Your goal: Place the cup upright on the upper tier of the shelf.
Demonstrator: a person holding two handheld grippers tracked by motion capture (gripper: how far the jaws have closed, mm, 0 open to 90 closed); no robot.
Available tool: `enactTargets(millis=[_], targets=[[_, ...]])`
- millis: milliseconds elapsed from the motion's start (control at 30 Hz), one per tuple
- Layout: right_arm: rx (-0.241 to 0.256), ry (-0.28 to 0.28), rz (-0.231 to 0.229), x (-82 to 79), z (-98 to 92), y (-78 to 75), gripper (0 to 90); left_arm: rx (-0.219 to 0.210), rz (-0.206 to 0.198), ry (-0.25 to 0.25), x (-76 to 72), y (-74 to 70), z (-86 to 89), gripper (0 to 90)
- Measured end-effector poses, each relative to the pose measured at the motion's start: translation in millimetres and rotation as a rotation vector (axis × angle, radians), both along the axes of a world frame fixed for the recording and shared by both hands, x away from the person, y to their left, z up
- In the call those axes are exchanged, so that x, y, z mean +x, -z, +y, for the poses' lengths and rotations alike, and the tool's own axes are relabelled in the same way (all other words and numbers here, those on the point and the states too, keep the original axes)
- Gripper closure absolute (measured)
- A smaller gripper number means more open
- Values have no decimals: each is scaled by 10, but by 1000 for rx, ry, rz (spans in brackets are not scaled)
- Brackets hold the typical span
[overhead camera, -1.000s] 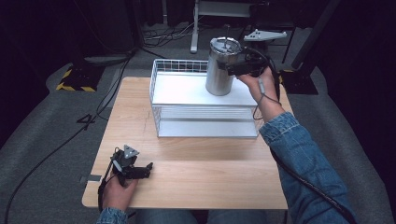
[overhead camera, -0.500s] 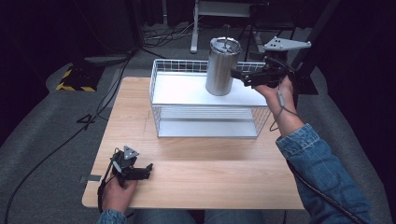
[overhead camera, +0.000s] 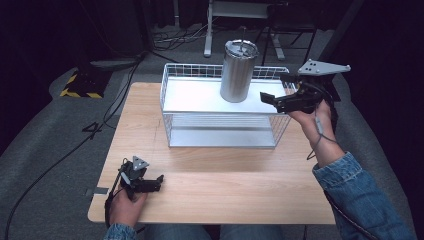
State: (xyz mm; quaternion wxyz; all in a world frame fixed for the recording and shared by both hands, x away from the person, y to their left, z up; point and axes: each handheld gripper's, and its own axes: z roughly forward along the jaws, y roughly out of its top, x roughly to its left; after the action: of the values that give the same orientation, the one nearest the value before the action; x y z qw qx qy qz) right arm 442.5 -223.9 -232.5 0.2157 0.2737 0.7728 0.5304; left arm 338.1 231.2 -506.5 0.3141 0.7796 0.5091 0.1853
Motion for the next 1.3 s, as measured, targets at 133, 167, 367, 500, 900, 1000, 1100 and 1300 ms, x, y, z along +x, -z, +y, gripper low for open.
enactTargets(millis=[133, 167, 367, 500, 900, 1000, 1100, 1300], targets=[[-19, 1, 8, -65, -81, 67, 0, 0, 5, 2, 3, -3, 2, 50], [-29, 4, 14, -91, -108, 96, 0, 0, 4, 2, 4, -3, 2, 51], [-46, 22, 44, -159, -199, 258, 0, 3, 0, -1, 14, -2, 3, 51], [-64, 38, 65, -214, -273, 380, 0, 3, 1, -1, 19, -3, 3, 51], [-89, 62, 137, -368, -462, 796, 0, 2, 1, -1, 23, -2, 2, 51], [-91, 73, 138, -373, -507, 898, 0, 2, 1, -1, 23, -2, 2, 51], [-93, 80, 153, -368, -548, 1032, 0, 2, 1, -2, 24, -2, 3, 51], [-103, 90, 186, -388, -609, 1263, 0, 2, 1, -2, 24, -2, 3, 51]])
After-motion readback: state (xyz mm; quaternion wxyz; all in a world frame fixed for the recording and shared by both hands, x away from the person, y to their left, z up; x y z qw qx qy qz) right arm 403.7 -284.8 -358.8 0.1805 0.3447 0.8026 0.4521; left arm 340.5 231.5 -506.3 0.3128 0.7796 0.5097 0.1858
